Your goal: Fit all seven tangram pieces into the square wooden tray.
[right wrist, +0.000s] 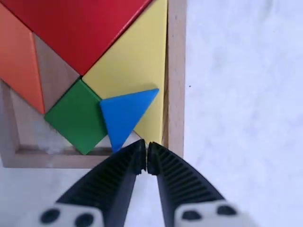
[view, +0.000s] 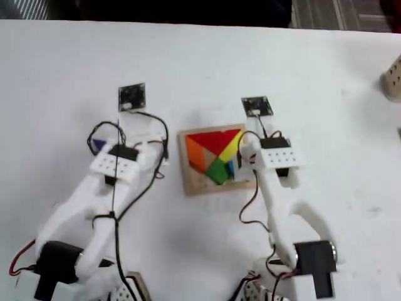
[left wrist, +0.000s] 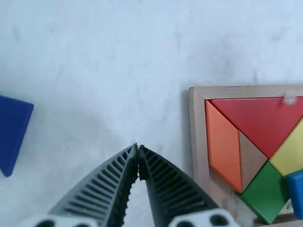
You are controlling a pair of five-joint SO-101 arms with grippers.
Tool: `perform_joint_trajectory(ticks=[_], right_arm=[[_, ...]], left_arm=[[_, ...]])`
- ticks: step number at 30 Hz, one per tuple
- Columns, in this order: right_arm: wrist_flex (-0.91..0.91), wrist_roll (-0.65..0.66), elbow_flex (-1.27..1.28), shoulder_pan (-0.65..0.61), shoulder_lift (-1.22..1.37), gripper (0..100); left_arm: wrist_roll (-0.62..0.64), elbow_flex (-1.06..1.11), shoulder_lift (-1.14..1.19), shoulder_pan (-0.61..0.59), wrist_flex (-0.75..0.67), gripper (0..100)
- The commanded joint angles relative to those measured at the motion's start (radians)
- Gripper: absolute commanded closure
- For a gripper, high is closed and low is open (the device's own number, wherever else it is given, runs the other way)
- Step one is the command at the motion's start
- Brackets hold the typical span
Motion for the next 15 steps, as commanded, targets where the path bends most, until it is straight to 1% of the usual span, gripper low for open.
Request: perform_joint_trajectory(ticks=[1,5,9,12,15], right_arm=[[-0.007,-0.008,-0.044,0.028,-0.076,98.1],[-0.162,-0.008,-0.041,0.024,-0.039,97.8],[-0.346,-0.008,-0.044,0.022,0.068,97.8],[-0.443,0.0,-0.046,0.021,0.145,97.8],[-0.463,0.097,-0.046,0.021,0.182,98.1]], left_arm=[[-0.011,-0.011,-0.042,-0.012,-0.028,98],[-0.011,-0.009,-0.042,-0.012,-0.029,98],[-0.011,-0.008,-0.042,-0.012,-0.029,98],[-0.011,-0.008,-0.042,-0.012,-0.029,98],[-0.011,-0.009,-0.042,-0.012,-0.029,98]])
